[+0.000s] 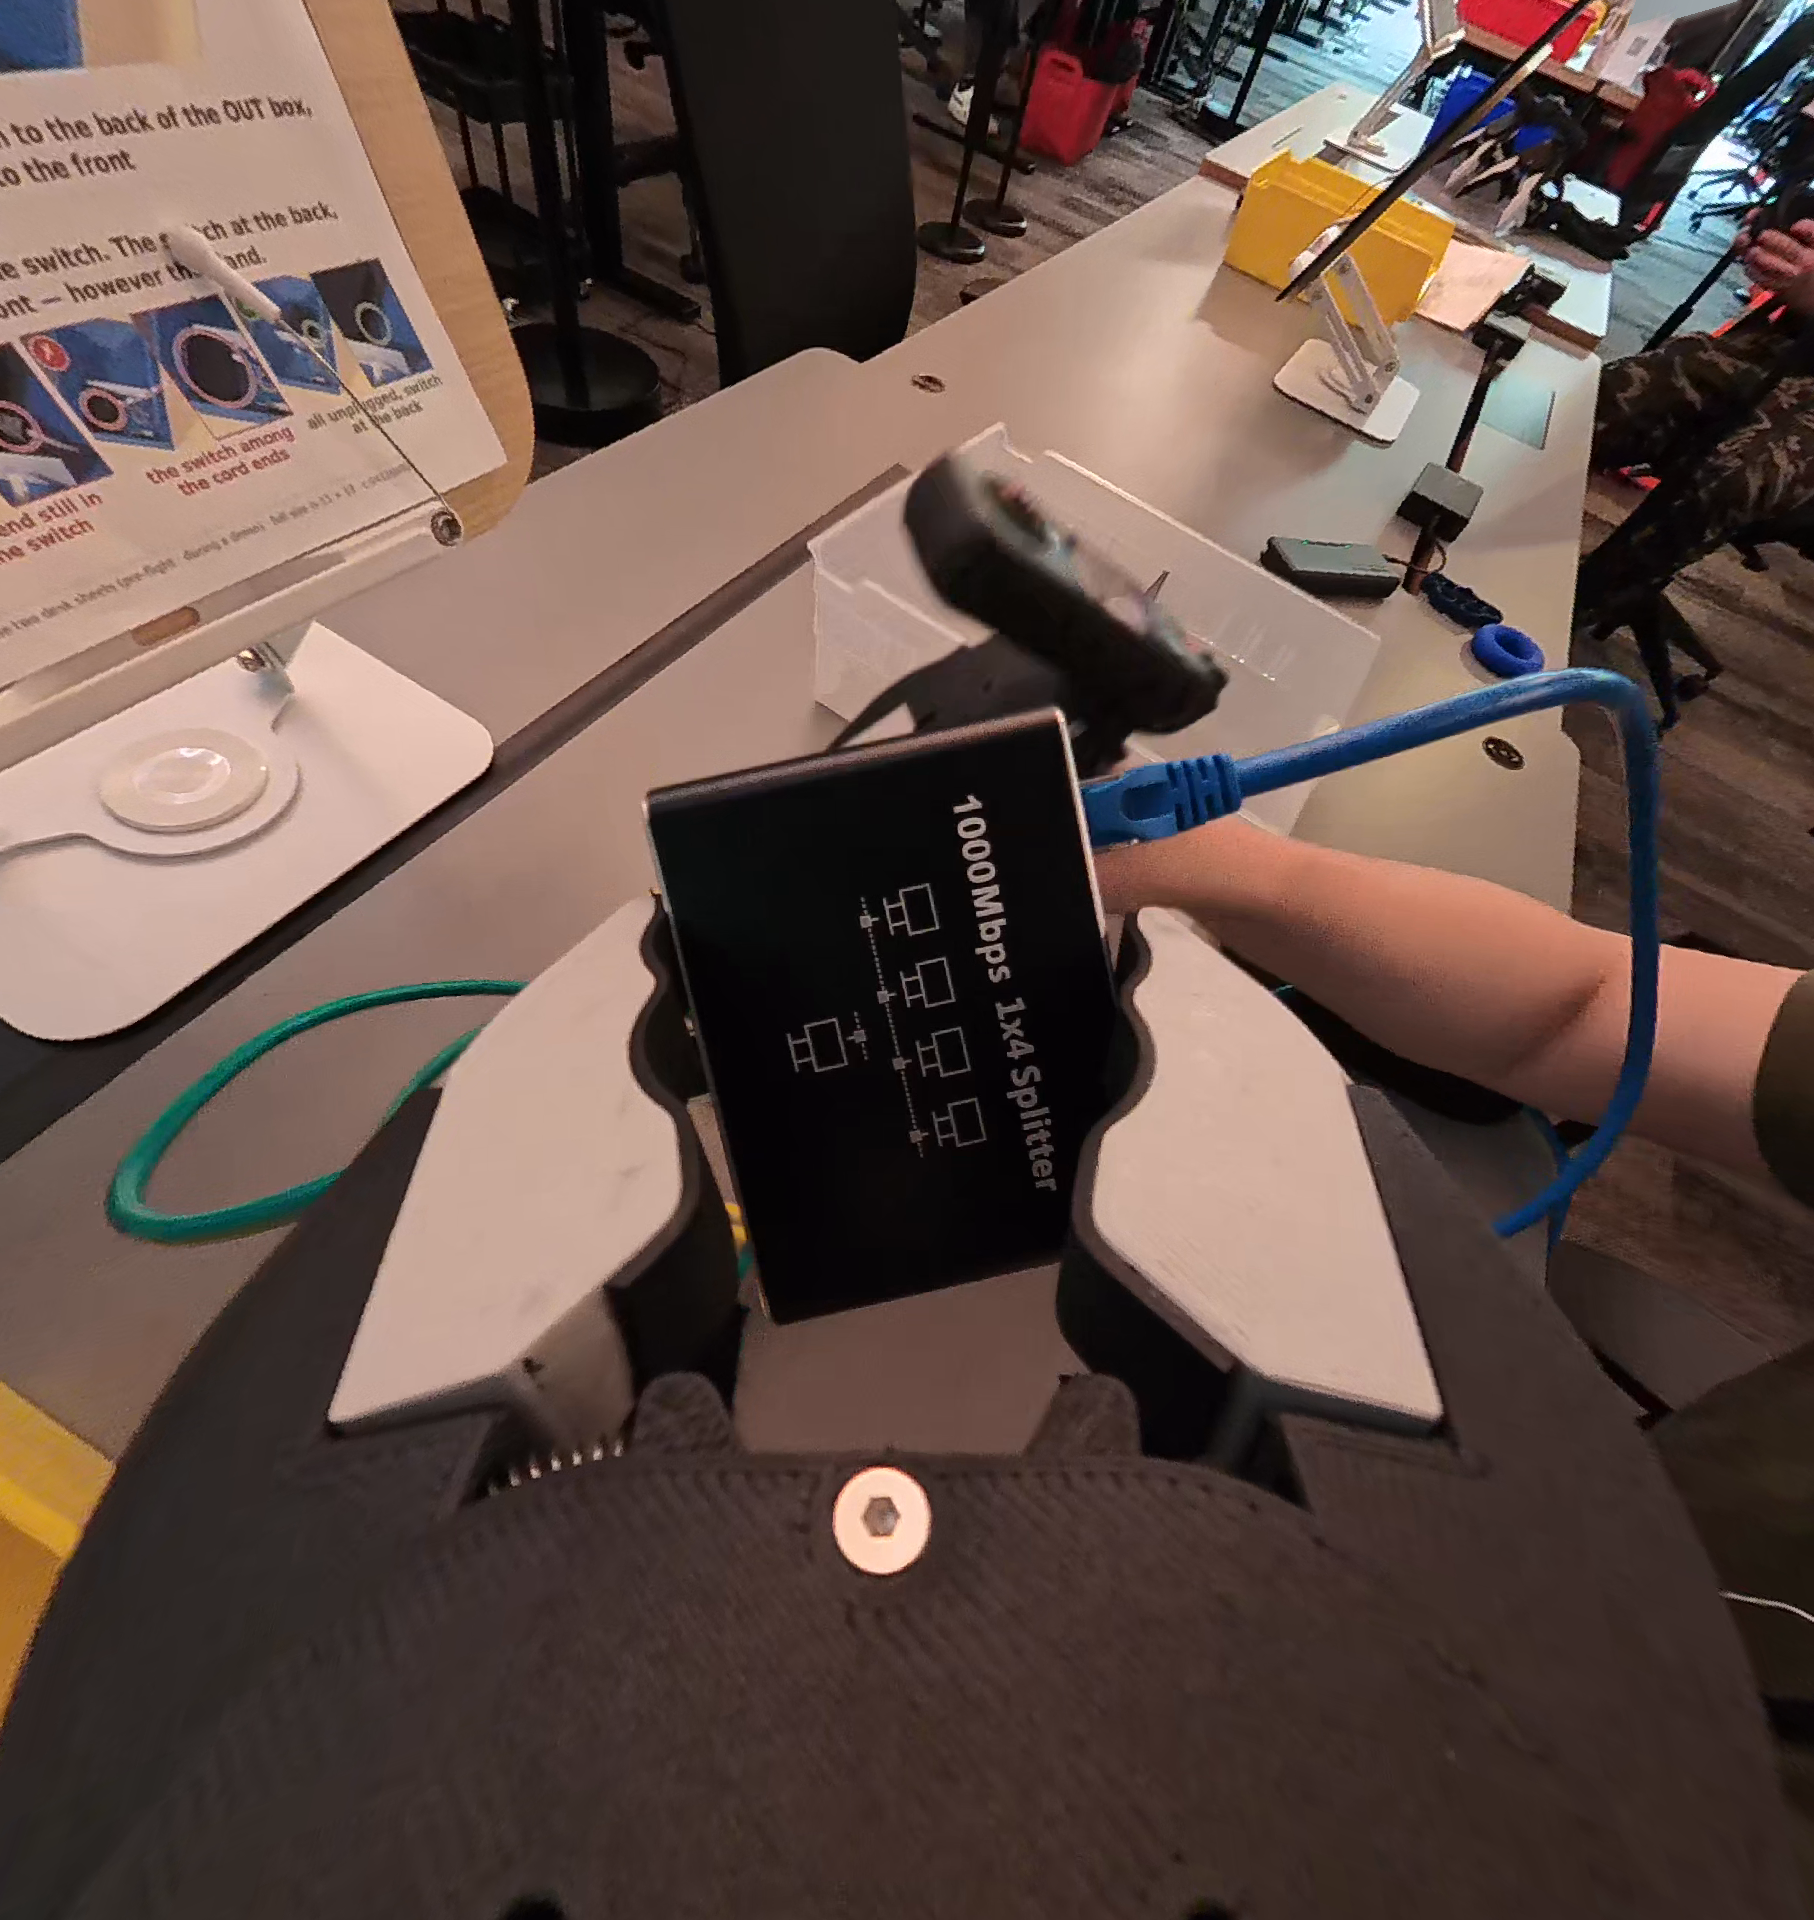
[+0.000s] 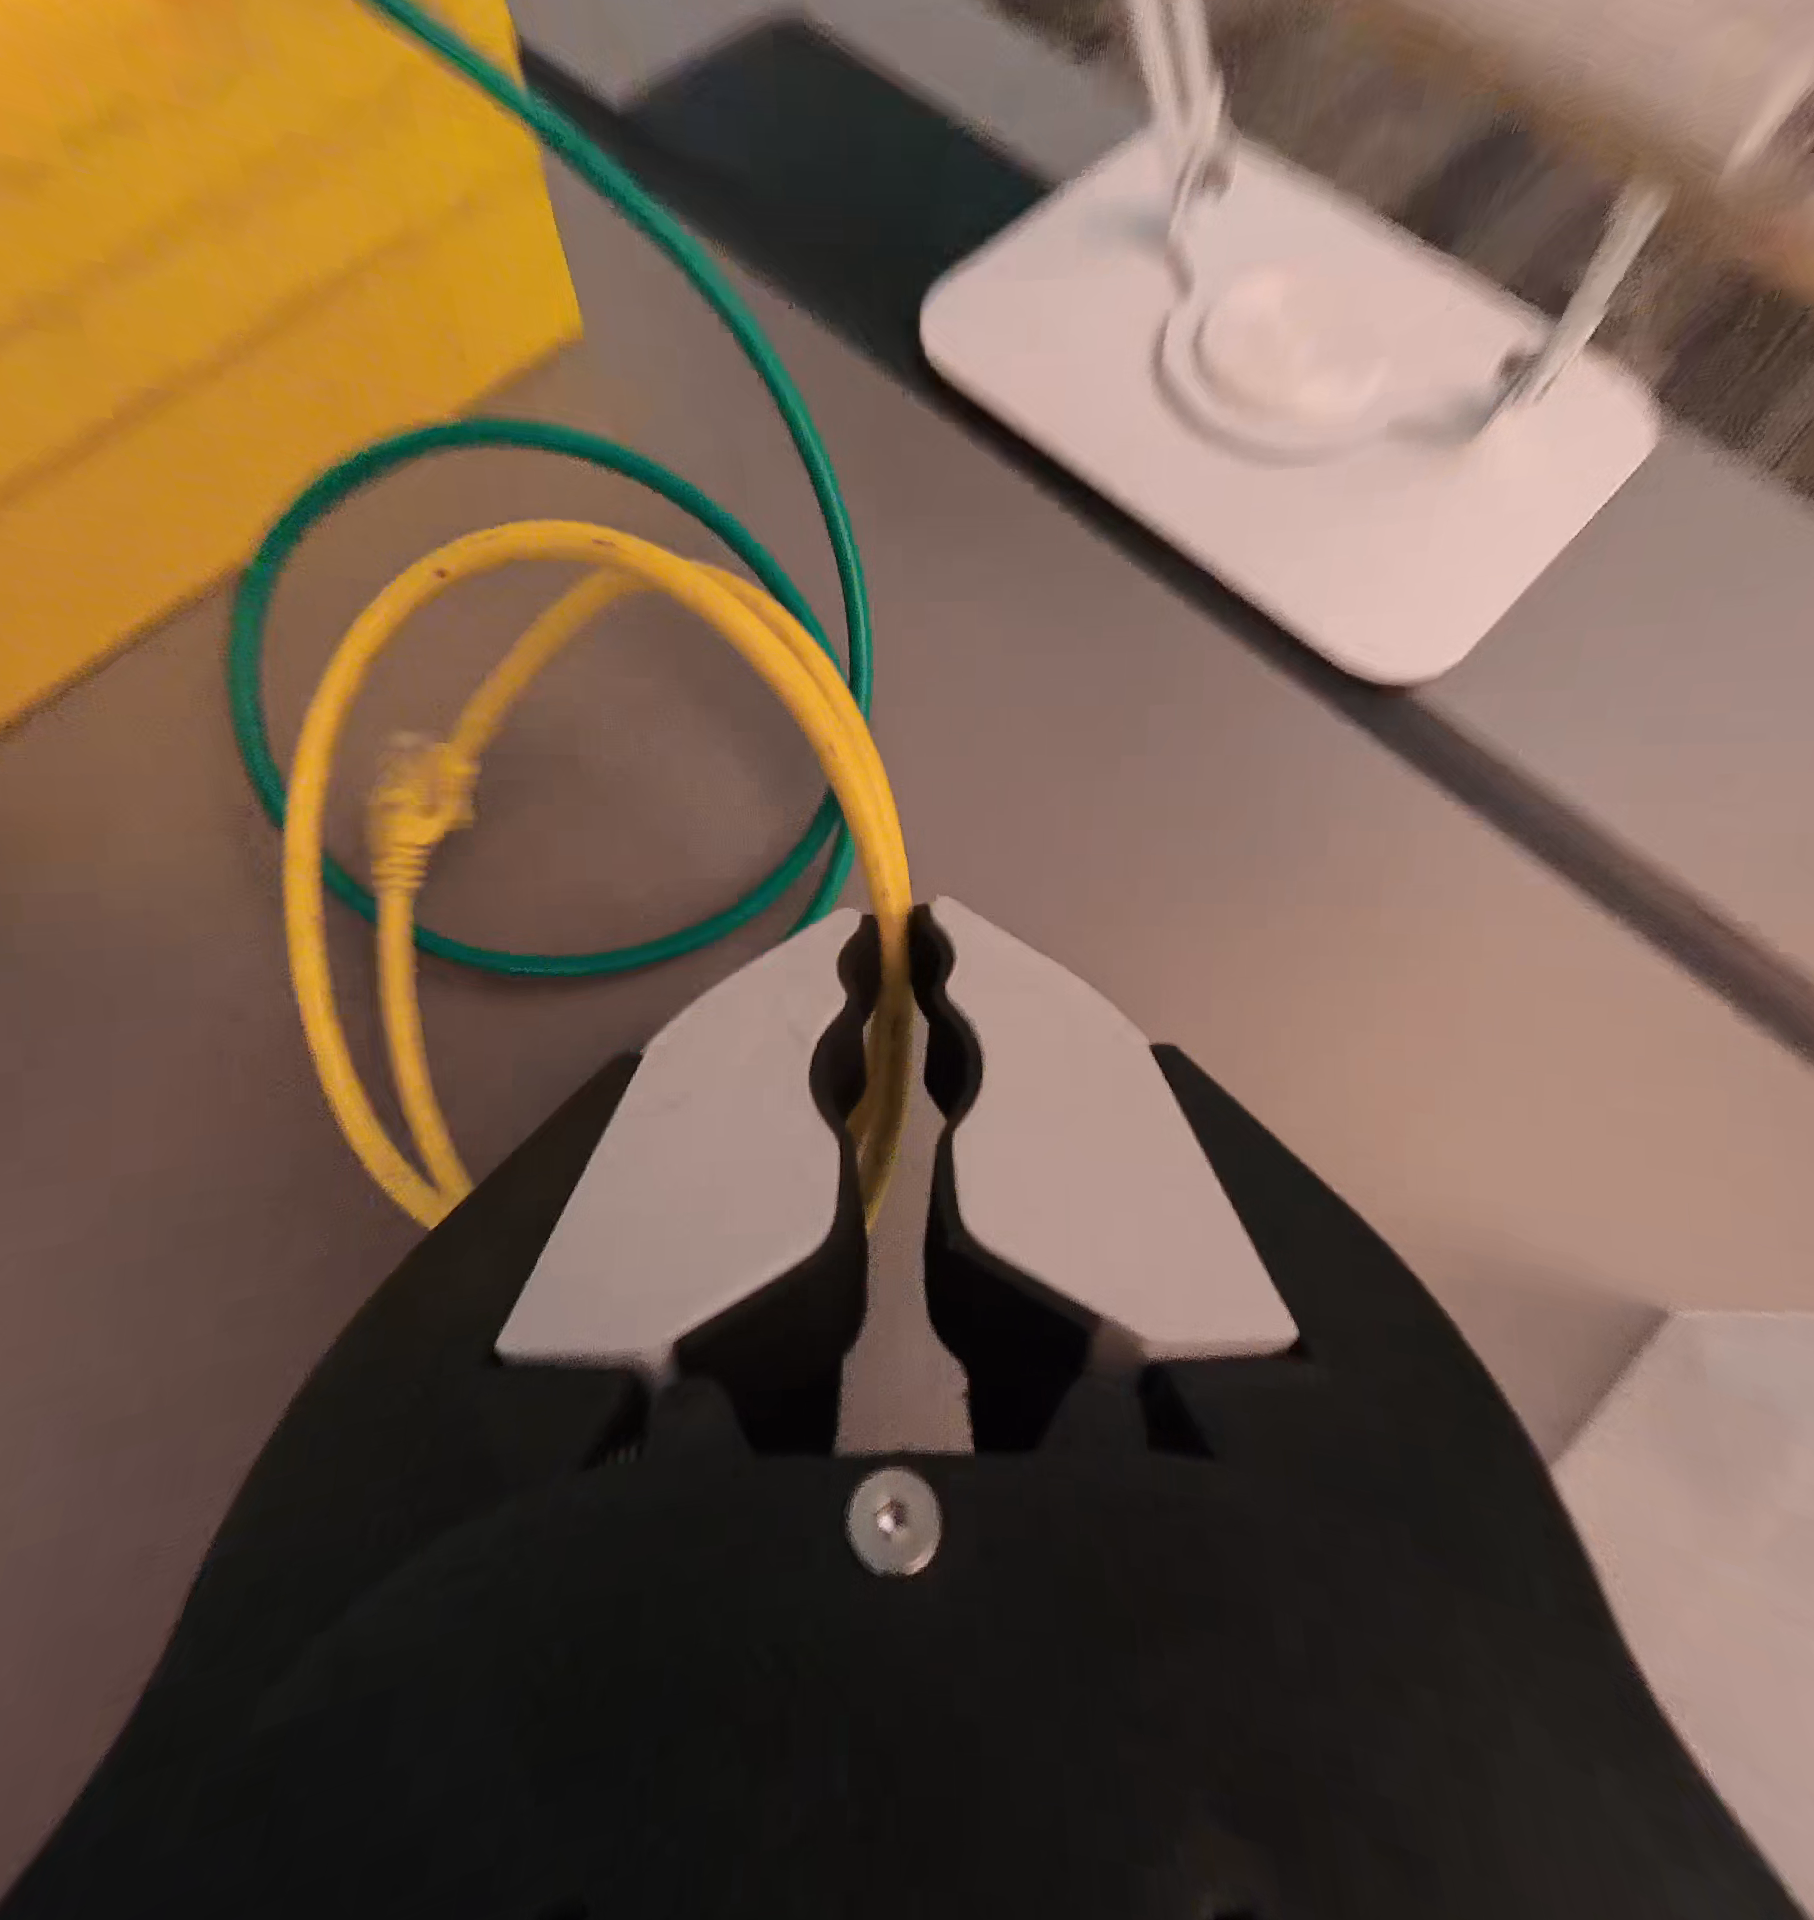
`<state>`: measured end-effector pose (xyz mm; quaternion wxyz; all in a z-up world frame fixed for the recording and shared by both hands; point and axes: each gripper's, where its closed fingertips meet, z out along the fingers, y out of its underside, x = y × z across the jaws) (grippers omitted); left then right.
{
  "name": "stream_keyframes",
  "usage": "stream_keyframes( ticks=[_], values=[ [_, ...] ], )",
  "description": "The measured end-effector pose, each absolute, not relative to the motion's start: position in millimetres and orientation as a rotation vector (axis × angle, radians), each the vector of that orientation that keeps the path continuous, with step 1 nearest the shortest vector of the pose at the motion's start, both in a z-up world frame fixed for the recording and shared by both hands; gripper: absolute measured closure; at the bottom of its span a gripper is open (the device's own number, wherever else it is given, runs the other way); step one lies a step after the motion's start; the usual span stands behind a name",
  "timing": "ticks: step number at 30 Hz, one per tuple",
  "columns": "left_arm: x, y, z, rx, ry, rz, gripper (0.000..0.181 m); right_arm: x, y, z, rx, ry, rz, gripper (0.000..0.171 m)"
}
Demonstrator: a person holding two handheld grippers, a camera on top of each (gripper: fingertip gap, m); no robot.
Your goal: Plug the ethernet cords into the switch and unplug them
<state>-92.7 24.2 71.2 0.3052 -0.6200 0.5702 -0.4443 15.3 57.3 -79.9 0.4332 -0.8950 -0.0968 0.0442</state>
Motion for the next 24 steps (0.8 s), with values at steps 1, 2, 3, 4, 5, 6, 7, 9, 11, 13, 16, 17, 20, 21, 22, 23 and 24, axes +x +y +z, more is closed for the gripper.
stream_keyframes(
  ticks=[1, 2, 3, 4, 5, 6, 7, 9, 11, 13, 16, 17, 20, 21, 22, 23, 24],
  values=[
    [-93, 23, 71, -1.640, 1.517, -1.192, 0.103, 16, 54, -62, -2.196, -0.252, 0.090, 0.165],
    [-94, 22, 70, -1.641, 1.529, -1.208, 0.103, 19, 50, -47, -2.174, -0.270, 0.042, 0.165],
    [-95, 22, 68, -1.646, 1.540, -1.221, 0.103, 25, 44, -33, -2.159, -0.290, -0.030, 0.165],
    [-95, 22, 66, -1.656, 1.543, -1.224, 0.103, 33, 38, -20, -2.146, -0.299, -0.107, 0.165],
    [-96, 24, 64, -1.670, 1.541, -1.220, 0.103, 41, 32, -8, -2.135, -0.302, -0.167, 0.165],
    [-97, 27, 62, -1.686, 1.534, -1.213, 0.103, 47, 25, 4, -2.122, -0.304, -0.200, 0.165],
    [-98, 29, 60, -1.705, 1.526, -1.210, 0.103, 51, 19, 14, -2.110, -0.307, -0.210, 0.165],
    [-99, 35, 54, -1.756, 1.508, -1.203, 0.103, 65, 4, 31, -2.104, -0.285, -0.239, 0.165],
    [-99, 39, 42, -1.834, 1.510, -1.179, 0.103, 84, -9, 50, -2.066, -0.242, -0.325, 0.165],
    [-96, 42, 25, -1.915, 1.528, -1.141, 0.103, 102, -23, 68, -2.024, -0.188, -0.393, 0.164],
    [-81, 46, -3, -1.995, 1.563, -1.090, 0.103, 124, -43, 91, -1.960, -0.106, -0.437, 0.165],
    [-74, 45, -13, -2.025, 1.578, -1.099, 0.103, 130, -49, 98, -1.937, -0.084, -0.437, 0.165],
    [-54, 40, -46, -2.118, 1.625, -1.079, 0.103, 140, -64, 115, -1.864, -0.038, -0.396, 0.165],
    [-49, 40, -59, -2.154, 1.638, -1.025, 0.103, 140, -68, 119, -1.842, -0.031, -0.363, 0.165],
    [-44, 41, -73, -2.192, 1.648, -0.951, 0.103, 140, -70, 123, -1.820, -0.029, -0.326, 0.165],
    [-40, 41, -86, -2.223, 1.666, -0.868, 0.103, 139, -73, 127, -1.802, -0.027, -0.291, 0.165],
    [-37, 40, -100, -2.243, 1.693, -0.788, 0.103, 138, -75, 130, -1.785, -0.026, -0.261, 0.165]
  ],
)
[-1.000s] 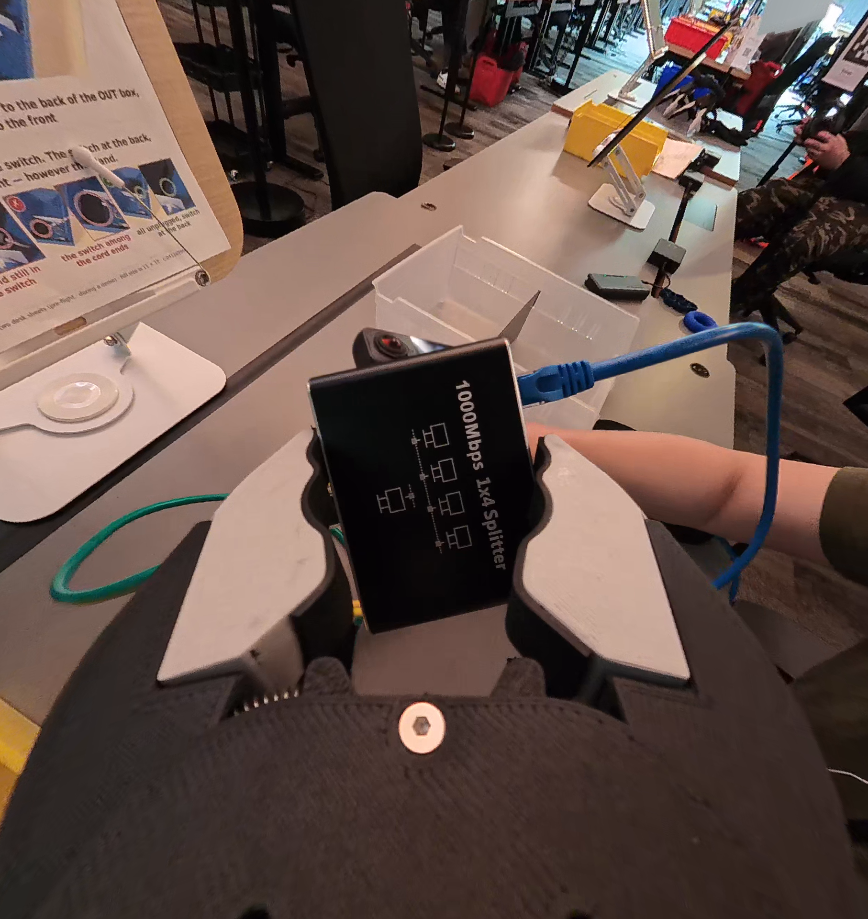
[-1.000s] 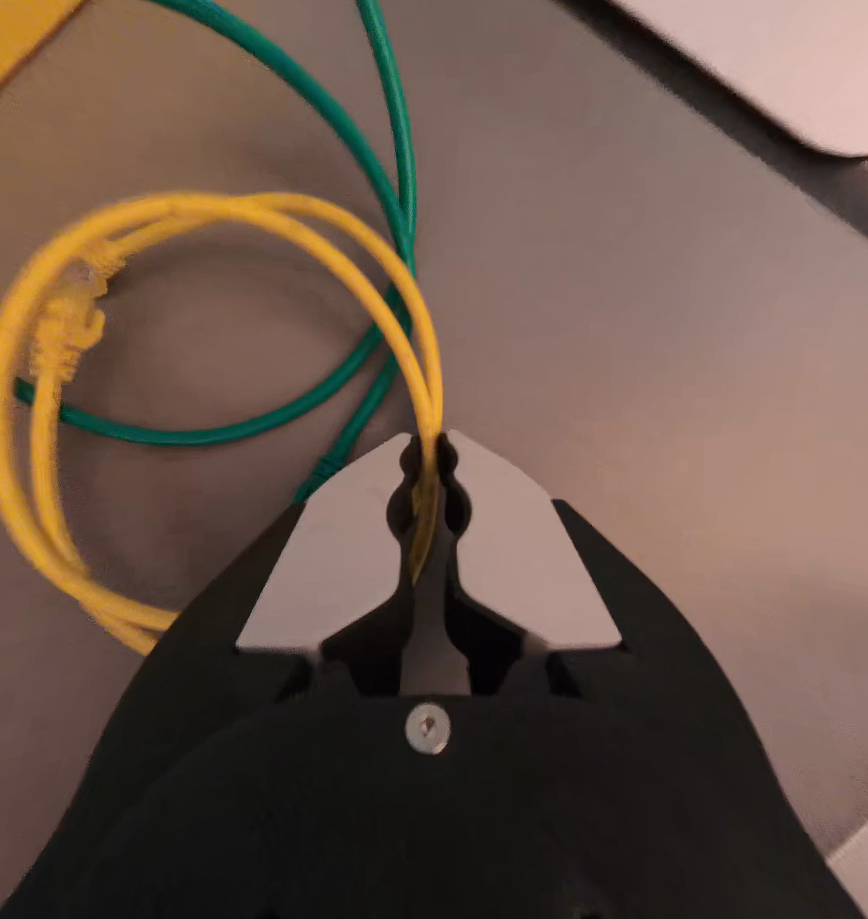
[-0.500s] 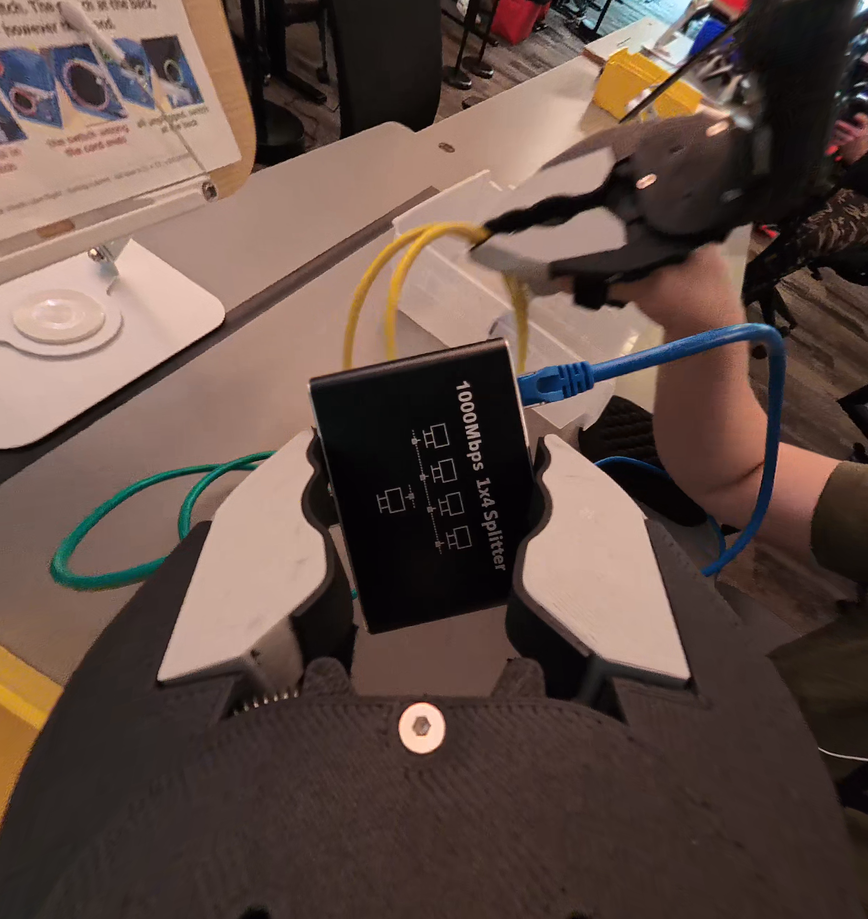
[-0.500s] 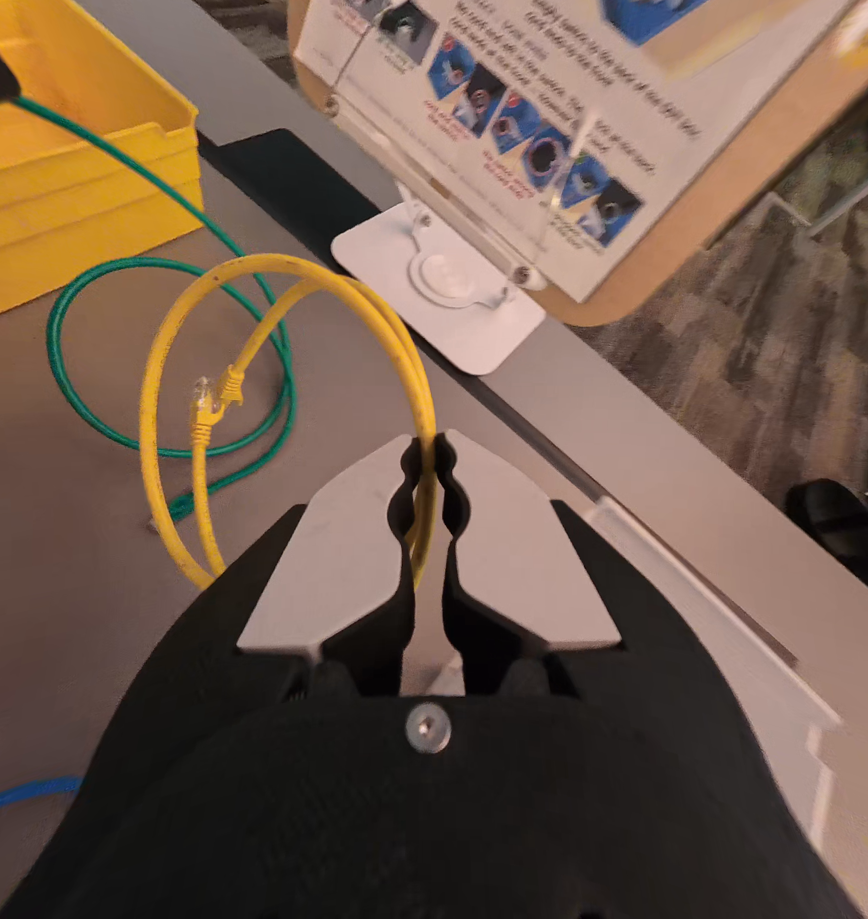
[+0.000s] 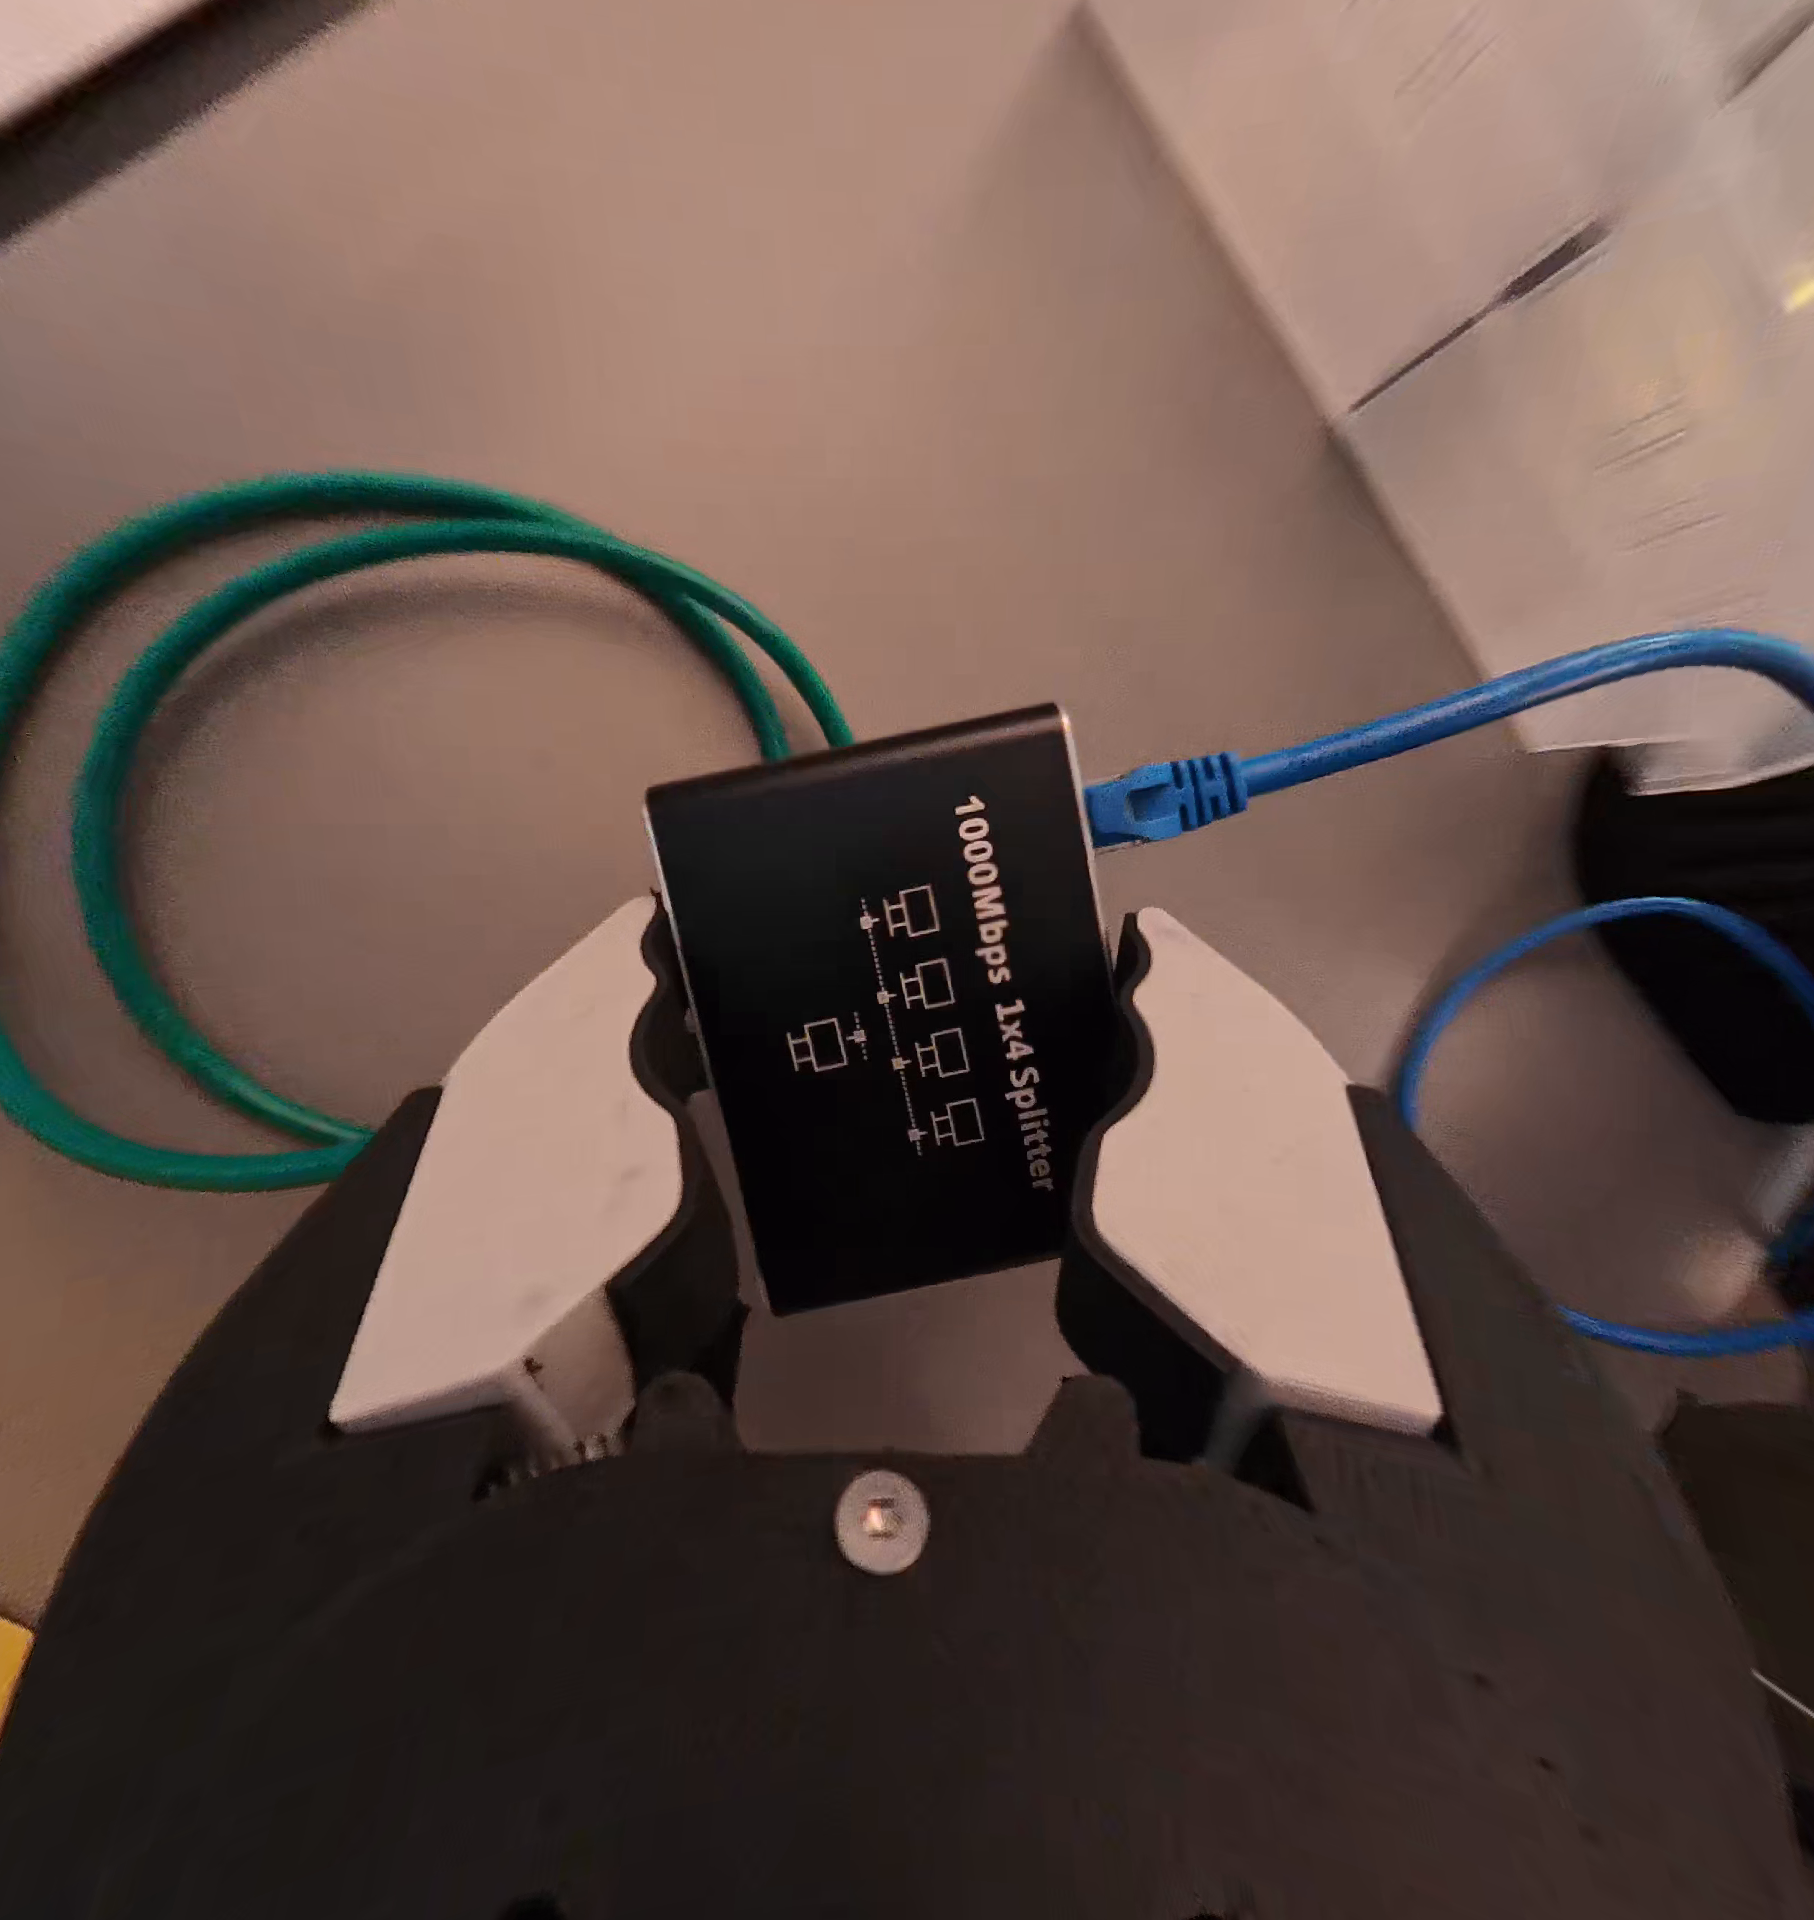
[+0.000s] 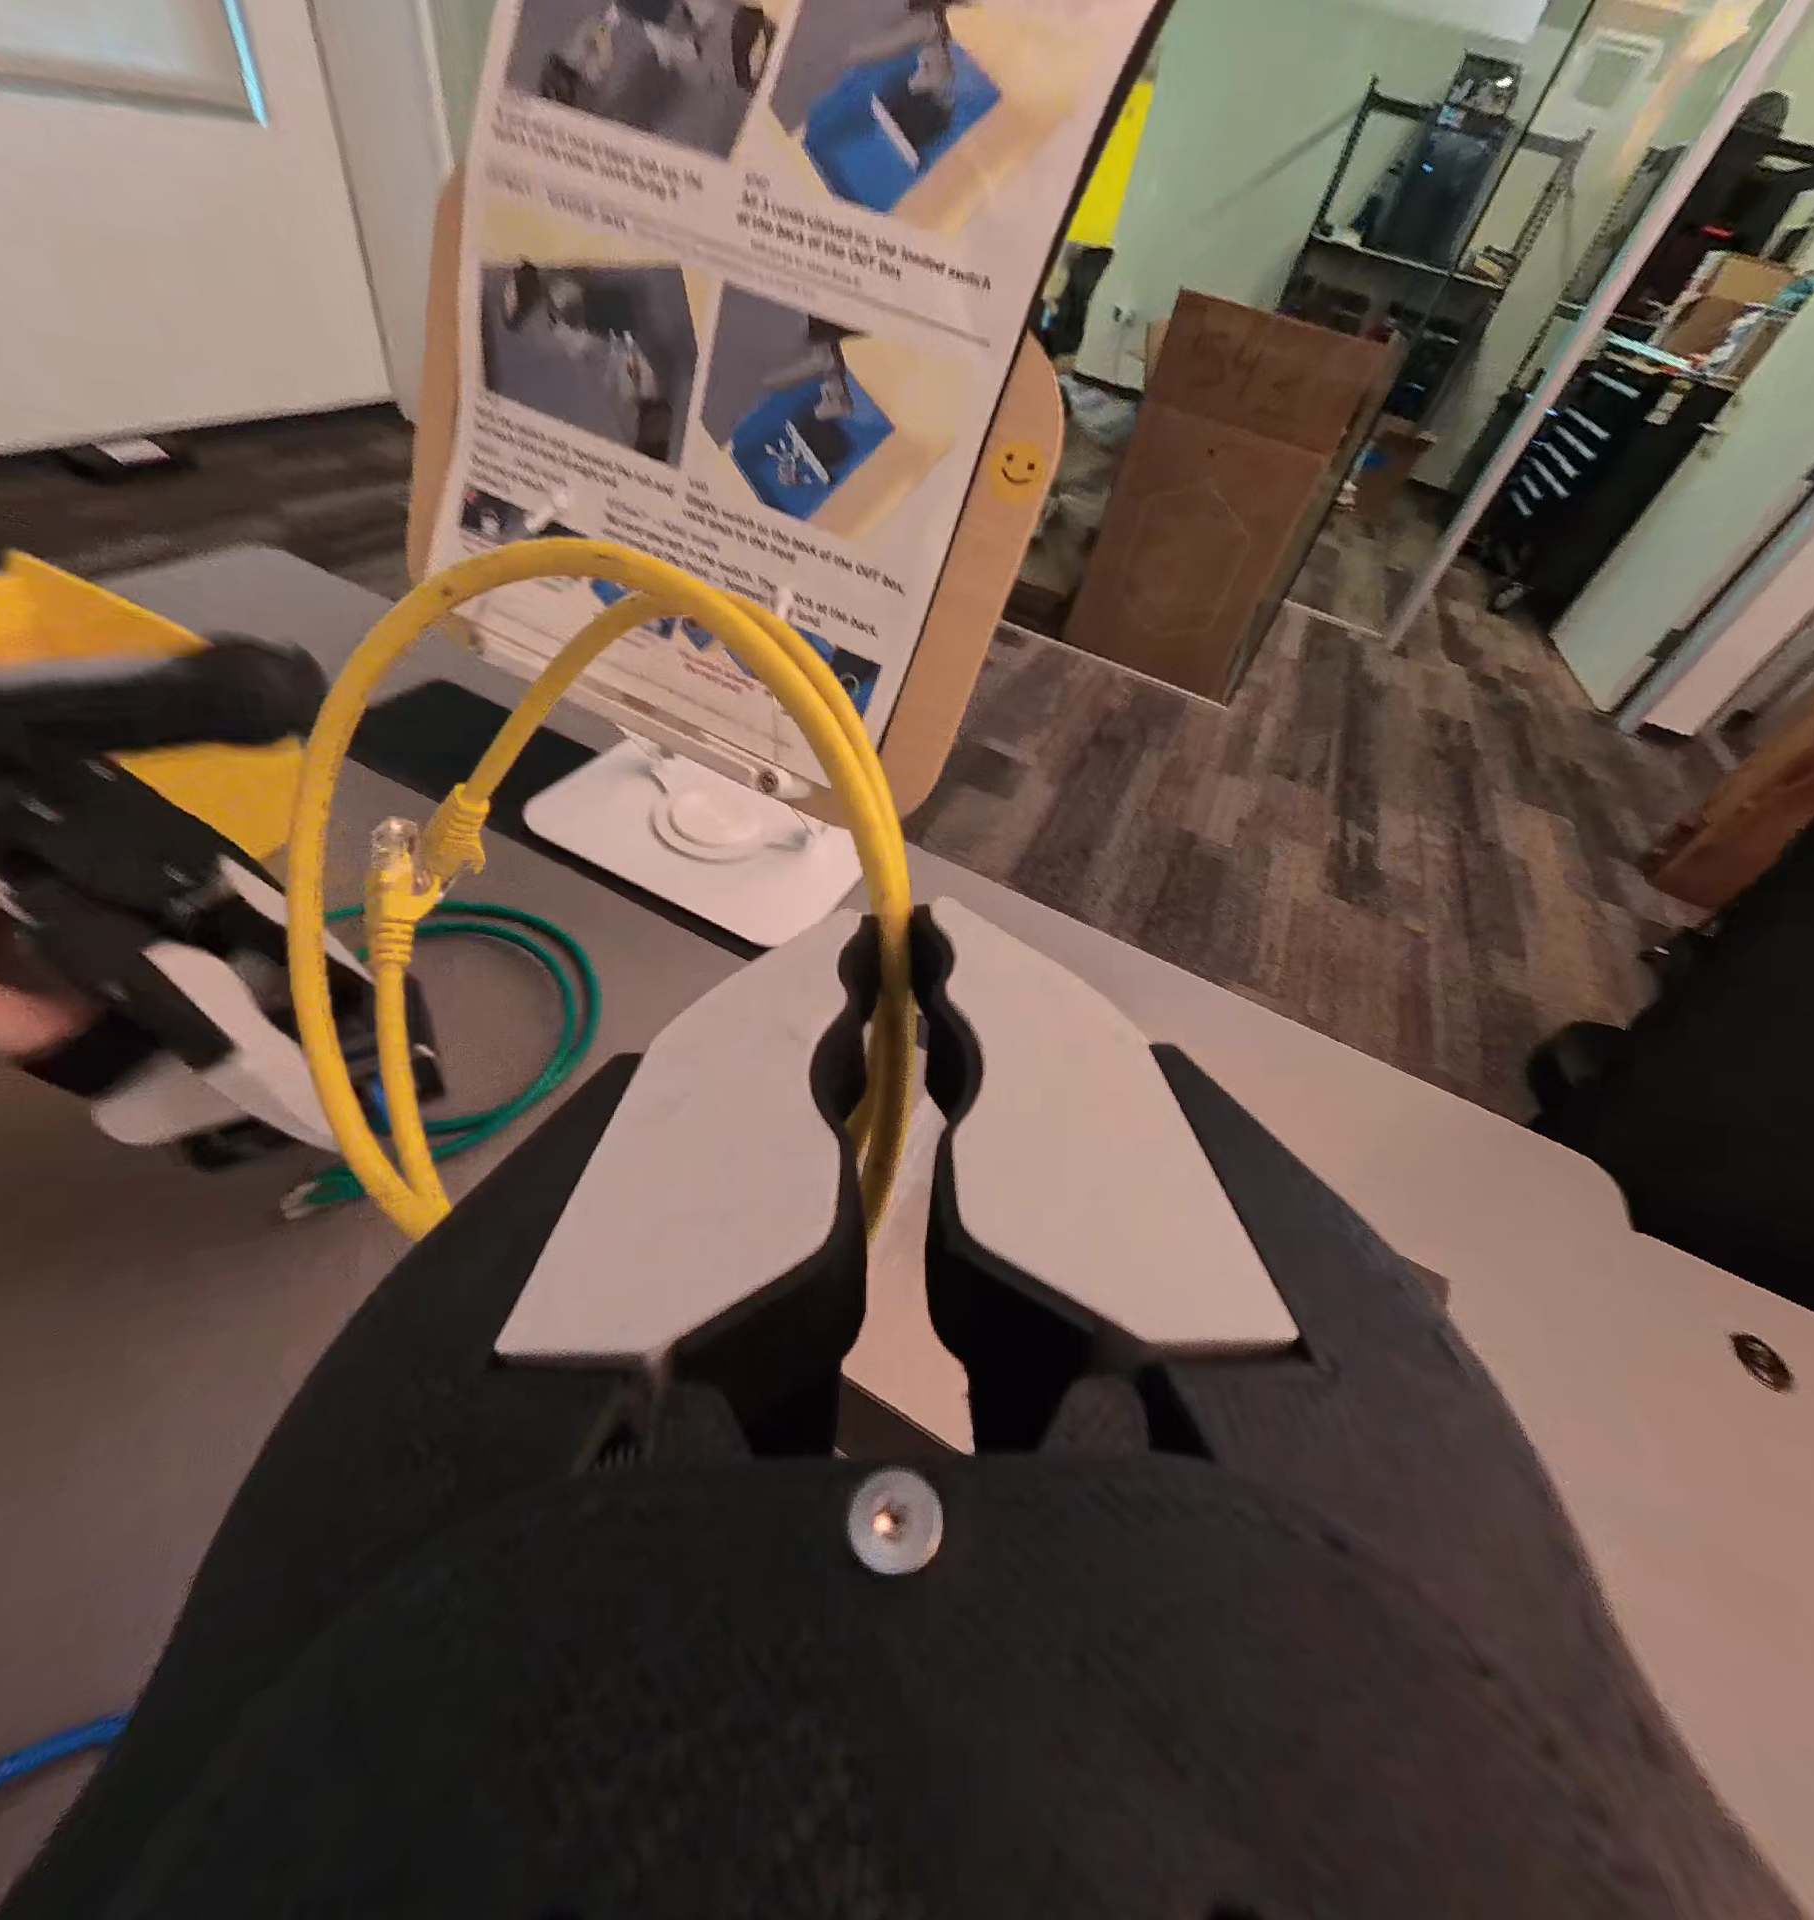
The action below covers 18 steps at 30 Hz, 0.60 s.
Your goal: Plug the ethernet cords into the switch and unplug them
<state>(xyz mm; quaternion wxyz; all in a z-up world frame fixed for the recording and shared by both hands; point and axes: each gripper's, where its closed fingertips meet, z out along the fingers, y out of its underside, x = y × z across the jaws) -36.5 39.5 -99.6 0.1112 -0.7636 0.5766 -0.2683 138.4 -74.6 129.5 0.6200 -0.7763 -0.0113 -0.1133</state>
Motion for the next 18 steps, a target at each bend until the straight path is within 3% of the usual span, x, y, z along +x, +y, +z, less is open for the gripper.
stream_keyframes(
  ticks=[5, 11, 18],
  values=[
    [-14, 22, -144, -2.283, 1.776, -0.694, 0.103, 141, -81, 137, -1.734, -0.018, -0.169, 0.165],
    [-2, 18, -144, -2.192, 1.800, -0.752, 0.103, 141, -86, 146, -1.680, -0.034, -0.116, 0.165],
    [-4, 24, -72, -2.090, 1.586, -1.249, 0.094, 113, -88, 162, -1.555, -0.226, -0.034, 0.164]
  ],
)
